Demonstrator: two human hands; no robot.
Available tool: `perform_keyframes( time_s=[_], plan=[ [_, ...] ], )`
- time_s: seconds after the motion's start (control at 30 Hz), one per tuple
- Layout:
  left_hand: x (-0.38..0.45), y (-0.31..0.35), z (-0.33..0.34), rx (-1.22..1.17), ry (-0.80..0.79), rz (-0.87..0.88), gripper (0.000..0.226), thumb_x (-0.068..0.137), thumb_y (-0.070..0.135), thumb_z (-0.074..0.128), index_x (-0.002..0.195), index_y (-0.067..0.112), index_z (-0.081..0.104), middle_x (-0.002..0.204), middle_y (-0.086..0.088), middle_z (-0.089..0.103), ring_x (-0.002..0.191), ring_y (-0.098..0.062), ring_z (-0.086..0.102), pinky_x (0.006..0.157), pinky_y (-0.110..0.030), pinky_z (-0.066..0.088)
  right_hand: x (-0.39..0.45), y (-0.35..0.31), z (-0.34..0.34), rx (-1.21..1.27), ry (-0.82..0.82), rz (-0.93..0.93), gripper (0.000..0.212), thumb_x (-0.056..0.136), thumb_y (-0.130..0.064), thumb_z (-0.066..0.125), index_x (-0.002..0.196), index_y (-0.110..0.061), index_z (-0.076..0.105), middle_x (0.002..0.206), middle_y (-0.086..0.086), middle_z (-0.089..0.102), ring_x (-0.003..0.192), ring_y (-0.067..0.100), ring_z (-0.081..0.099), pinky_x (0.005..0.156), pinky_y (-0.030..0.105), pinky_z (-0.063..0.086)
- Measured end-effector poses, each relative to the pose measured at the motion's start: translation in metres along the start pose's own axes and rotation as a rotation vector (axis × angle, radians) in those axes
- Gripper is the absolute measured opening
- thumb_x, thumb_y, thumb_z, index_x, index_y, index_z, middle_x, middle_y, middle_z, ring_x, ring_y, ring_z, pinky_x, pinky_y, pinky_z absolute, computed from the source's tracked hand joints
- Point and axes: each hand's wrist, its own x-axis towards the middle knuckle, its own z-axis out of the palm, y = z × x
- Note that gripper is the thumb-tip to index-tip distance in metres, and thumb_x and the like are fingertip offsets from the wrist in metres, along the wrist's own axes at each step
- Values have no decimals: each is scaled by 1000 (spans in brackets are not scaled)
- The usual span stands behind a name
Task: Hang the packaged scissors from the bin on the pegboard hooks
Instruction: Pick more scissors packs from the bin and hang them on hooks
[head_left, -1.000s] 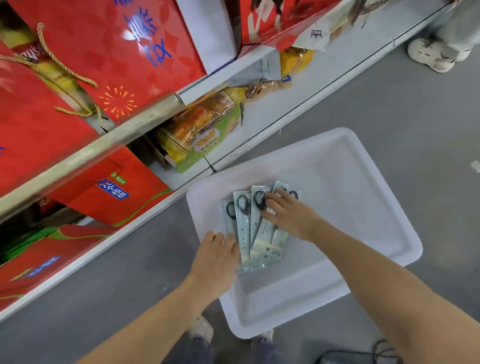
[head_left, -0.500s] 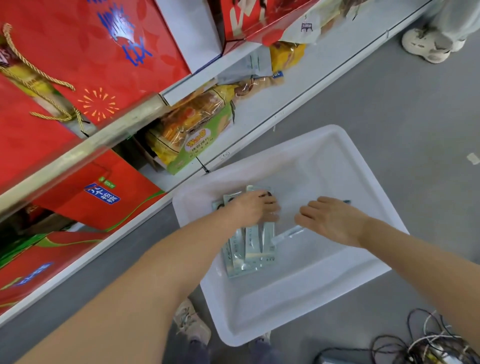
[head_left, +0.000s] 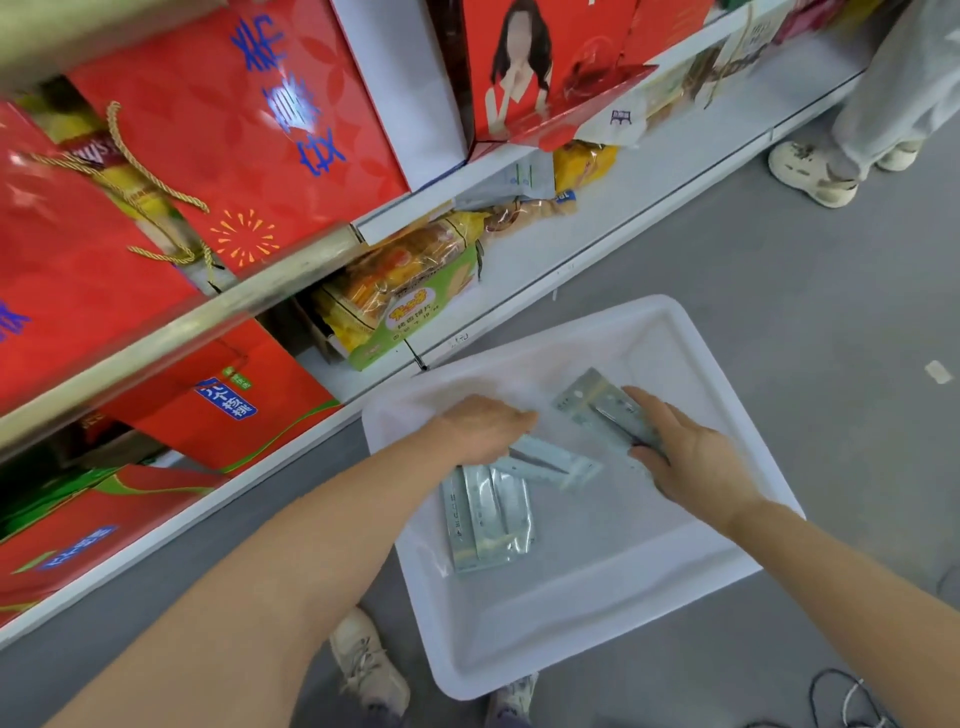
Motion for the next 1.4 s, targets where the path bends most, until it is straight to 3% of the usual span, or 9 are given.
perform_keyframes(
  time_s=[0.17, 0.27, 0.43, 0.5, 0.63, 0.77, 0.9, 1.07, 1.4],
  plan=[
    [-78, 4, -9, -844, 620, -249, 34, 96, 17, 59, 127, 12, 45, 106, -6, 66, 80, -16, 60, 67, -21, 47, 12, -71, -28, 469, 144, 223, 79, 88, -15, 68, 150, -38, 25, 125, 5, 61, 106, 27, 59, 82, 31, 48],
    [-139, 12, -29, -1313, 1024, -173, 55, 94, 5, 61, 142, 25, 43, 133, 10, 59, 115, -7, 60, 91, -15, 47, 25, -130, -56, 762, 267, 224, 82, 83, -11, 74, 147, -43, 33, 126, -7, 62, 105, 12, 61, 83, 15, 49],
    [-231, 1, -85, -1350, 1485, -135, 71, 92, -1, 61, 149, 34, 36, 148, 27, 41, 140, 0, 36, 118, -36, 30, 48, -243, -108, 991, 323, 18, 87, 76, -11, 80, 135, -58, 38, 111, -15, 68, 98, 13, 68, 89, 36, 55],
    [-265, -9, -107, -1321, 1628, -190, 70, 91, 0, 63, 147, 37, 39, 149, 25, 41, 142, -2, 35, 119, -42, 28, 57, -289, -131, 1010, 335, -79, 88, 75, -11, 81, 133, -60, 37, 117, -24, 64, 105, 5, 65, 94, 38, 54],
    [-341, -23, -149, -1329, 1868, -269, 68, 88, 7, 70, 145, 35, 44, 148, 16, 47, 138, -5, 41, 116, -44, 33, 66, -371, -171, 1093, 301, -263, 83, 79, -12, 78, 138, -53, 38, 136, -8, 58, 119, 11, 60, 96, 41, 54],
    [-416, -31, -183, -1258, 2035, -304, 70, 84, 16, 76, 140, 46, 46, 146, 19, 47, 136, 2, 40, 115, -38, 35, 69, -444, -205, 1183, 268, -394, 82, 79, -8, 77, 146, -36, 39, 132, -25, 54, 112, -13, 55, 96, 18, 49],
    [-476, -48, -204, -1190, 2170, -325, 69, 84, 17, 77, 137, 50, 48, 145, 11, 49, 136, -2, 40, 115, -38, 36, 70, -510, -228, 1185, 244, -498, 80, 79, -10, 78, 142, -41, 41, 121, -37, 51, 103, -31, 46, 89, 1, 42],
    [-533, -79, -222, -1080, 2258, -297, 68, 86, 15, 75, 138, 49, 47, 142, 30, 46, 135, 7, 37, 117, -35, 33, 77, -580, -246, 1181, 246, -551, 82, 78, -16, 80, 141, -49, 40, 134, -19, 57, 119, -7, 54, 105, 33, 46],
    [-606, -178, -284, -1017, 2281, -295, 69, 85, 20, 76, 138, 51, 45, 144, 19, 48, 133, 1, 41, 112, -33, 39, 108, -668, -256, 1233, 302, -571, 81, 79, -12, 78, 132, -60, 41, 122, -3, 67, 107, 11, 66, 95, 42, 54]
  ],
)
